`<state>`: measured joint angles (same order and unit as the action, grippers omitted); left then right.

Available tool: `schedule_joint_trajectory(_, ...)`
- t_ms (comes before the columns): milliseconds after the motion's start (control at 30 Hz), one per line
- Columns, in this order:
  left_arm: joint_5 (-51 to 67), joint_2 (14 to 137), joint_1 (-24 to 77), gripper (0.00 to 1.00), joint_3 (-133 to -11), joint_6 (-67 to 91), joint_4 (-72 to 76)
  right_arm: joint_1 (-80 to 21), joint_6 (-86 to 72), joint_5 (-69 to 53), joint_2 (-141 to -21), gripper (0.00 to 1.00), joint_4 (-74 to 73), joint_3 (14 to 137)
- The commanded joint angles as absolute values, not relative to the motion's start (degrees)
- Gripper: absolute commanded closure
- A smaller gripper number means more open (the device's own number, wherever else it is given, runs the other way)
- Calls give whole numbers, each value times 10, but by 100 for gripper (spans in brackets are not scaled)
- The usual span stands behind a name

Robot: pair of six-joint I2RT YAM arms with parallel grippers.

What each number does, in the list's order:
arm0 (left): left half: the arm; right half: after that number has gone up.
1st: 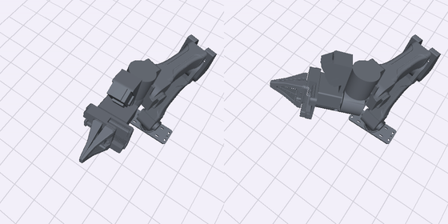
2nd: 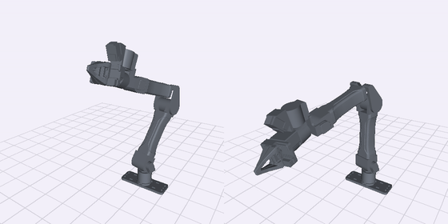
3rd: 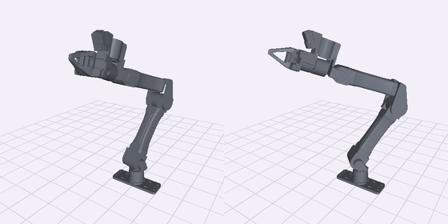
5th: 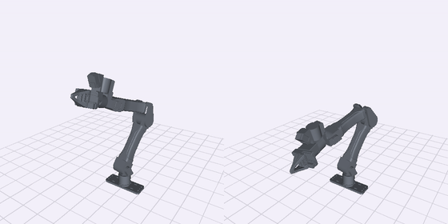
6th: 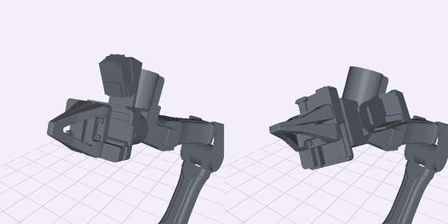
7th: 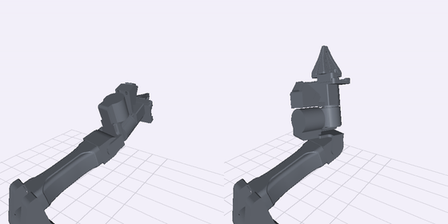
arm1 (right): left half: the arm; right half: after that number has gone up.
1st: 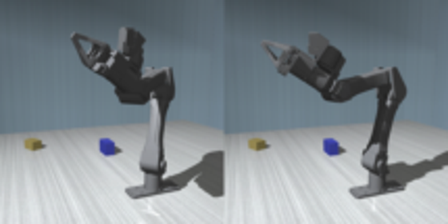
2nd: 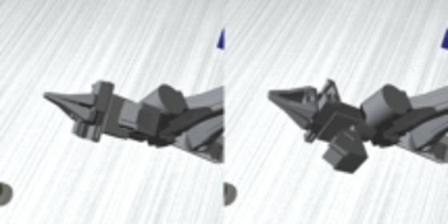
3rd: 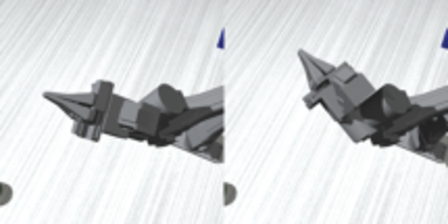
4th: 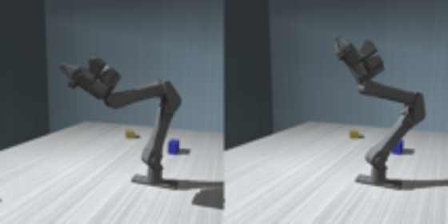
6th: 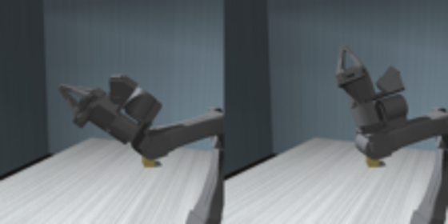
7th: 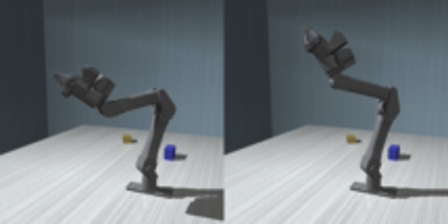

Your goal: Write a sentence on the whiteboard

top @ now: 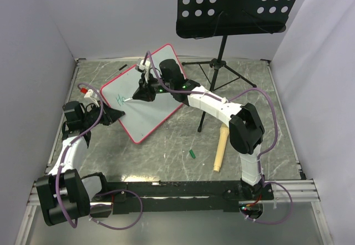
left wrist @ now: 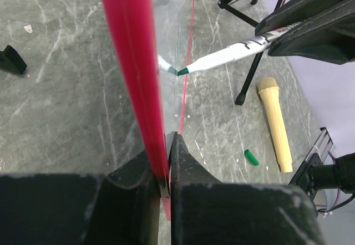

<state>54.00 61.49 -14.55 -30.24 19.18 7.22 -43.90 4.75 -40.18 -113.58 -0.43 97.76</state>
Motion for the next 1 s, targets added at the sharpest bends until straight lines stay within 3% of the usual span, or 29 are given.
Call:
schedule_joint_trajectory(0,513,613,-144,99,-320,147,89,-442,60,-394,-1112,100,10,968)
schedule_joint_trajectory(967,513,611,-144,99,-320,147,88,-417,54,-374,-1100,100,16,973)
